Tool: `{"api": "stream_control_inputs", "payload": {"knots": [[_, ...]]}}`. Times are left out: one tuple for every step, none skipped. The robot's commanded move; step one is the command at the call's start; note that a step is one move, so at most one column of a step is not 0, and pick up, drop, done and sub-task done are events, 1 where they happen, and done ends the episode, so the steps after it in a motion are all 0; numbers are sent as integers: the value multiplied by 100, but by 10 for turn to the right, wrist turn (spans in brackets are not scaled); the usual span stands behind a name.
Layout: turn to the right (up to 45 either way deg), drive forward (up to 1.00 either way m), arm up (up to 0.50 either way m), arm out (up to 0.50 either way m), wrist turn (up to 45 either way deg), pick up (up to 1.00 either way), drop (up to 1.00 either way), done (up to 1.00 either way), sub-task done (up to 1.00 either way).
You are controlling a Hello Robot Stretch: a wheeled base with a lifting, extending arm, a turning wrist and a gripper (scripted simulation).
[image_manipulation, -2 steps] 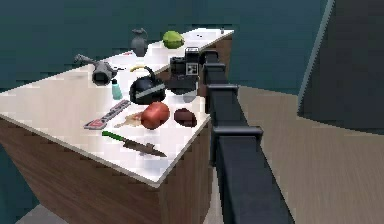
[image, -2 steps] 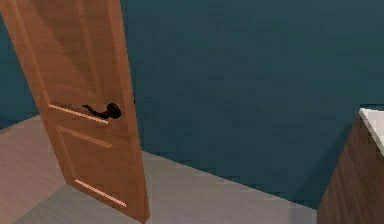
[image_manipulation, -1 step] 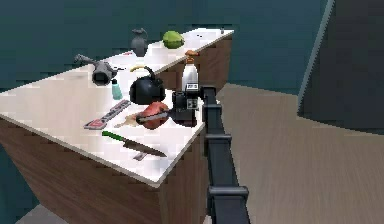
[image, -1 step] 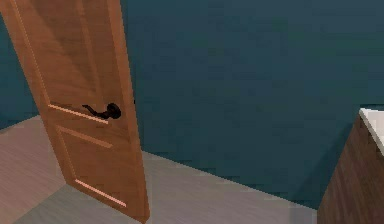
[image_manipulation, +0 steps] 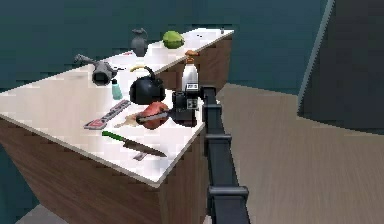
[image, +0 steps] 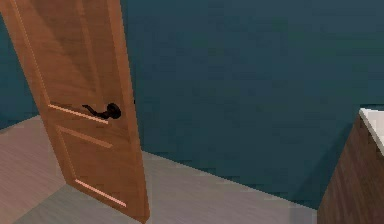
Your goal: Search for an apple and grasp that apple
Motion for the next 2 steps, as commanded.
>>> {"api": "stream_control_inputs", "payload": {"knots": [[0,0,10,0,0,0,0,0,0],[0,0,0,0,0,0,0,100,0]]}}
